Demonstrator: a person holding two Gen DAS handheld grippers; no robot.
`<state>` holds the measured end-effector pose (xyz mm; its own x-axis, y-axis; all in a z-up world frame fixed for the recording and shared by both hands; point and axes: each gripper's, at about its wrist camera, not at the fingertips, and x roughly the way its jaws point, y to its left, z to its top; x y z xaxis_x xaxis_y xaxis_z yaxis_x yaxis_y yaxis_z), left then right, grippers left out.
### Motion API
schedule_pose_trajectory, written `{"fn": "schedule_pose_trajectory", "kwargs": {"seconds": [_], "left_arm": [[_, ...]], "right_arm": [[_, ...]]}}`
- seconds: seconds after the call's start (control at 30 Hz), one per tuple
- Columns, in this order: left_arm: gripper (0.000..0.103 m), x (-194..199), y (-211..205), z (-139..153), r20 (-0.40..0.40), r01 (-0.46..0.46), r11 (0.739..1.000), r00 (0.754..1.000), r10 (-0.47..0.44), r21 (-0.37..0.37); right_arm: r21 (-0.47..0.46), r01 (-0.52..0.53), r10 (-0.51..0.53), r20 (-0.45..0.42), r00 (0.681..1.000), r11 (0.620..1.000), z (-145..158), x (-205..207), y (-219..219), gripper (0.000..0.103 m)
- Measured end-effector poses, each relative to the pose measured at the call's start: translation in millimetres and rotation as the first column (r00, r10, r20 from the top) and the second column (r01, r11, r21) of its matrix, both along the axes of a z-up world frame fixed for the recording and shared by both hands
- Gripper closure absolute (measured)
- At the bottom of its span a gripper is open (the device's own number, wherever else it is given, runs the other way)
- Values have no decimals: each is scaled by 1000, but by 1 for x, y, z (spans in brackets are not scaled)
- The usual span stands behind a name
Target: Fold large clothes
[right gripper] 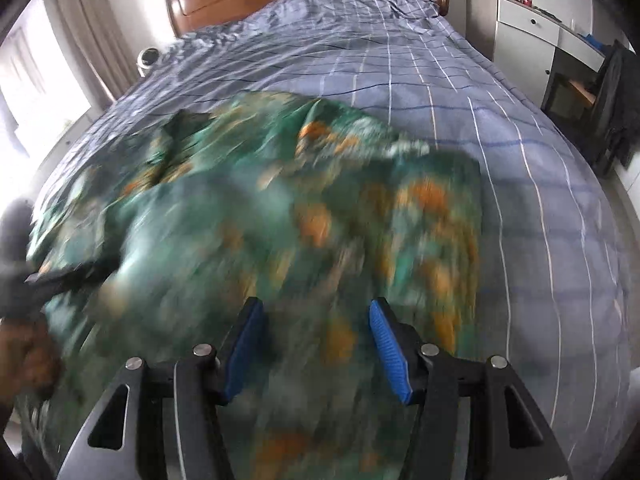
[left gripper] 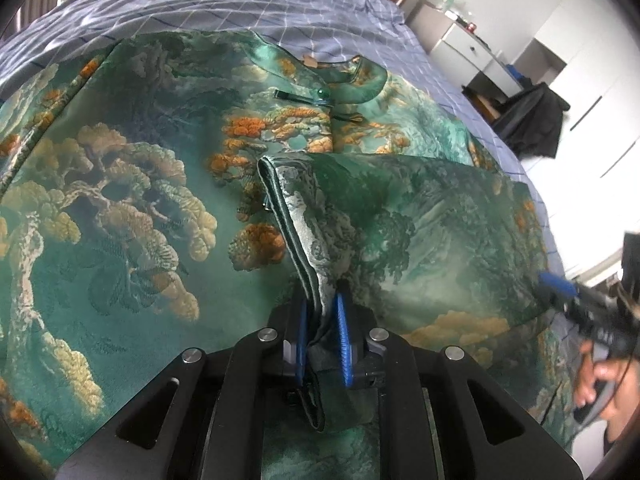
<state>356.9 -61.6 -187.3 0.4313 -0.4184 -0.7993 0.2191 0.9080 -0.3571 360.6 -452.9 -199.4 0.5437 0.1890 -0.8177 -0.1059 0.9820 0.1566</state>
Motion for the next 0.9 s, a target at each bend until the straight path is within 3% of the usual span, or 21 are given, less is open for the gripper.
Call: {"fn": "schedule_pose_trajectory", "kwargs": {"seconds": [0.33,0.43,0.5,0.57,0.7,0.9], "left_arm": [[88,0,-7,2,23,0,999,1000,-1,50],[70,-10,-6,12,26,-8,996,1000,6,91],[41,-25,1,22,34,-6,995,999,3,100],[29,-41,9,30,53,2,994,999,-8,106],[22,-82,34,40,71,18,981,997,-32,193],[18,-128,87,41,106,-58,955,994,28,291]], "right_arm": [[-49,28,-32,-70,997,998,-33,3,9,45],[-59,34,-37,-56,998,998,-29,1,11,45],[-69,49,-51,-25,998,996,-18,-5,12,45],[-80,70,-71,-3,997,994,-6,-14,12,44],[-143,91,-85,46,995,986,20,-49,24,30],[-171,42,-21,122,992,984,42,-118,56,28]]}}
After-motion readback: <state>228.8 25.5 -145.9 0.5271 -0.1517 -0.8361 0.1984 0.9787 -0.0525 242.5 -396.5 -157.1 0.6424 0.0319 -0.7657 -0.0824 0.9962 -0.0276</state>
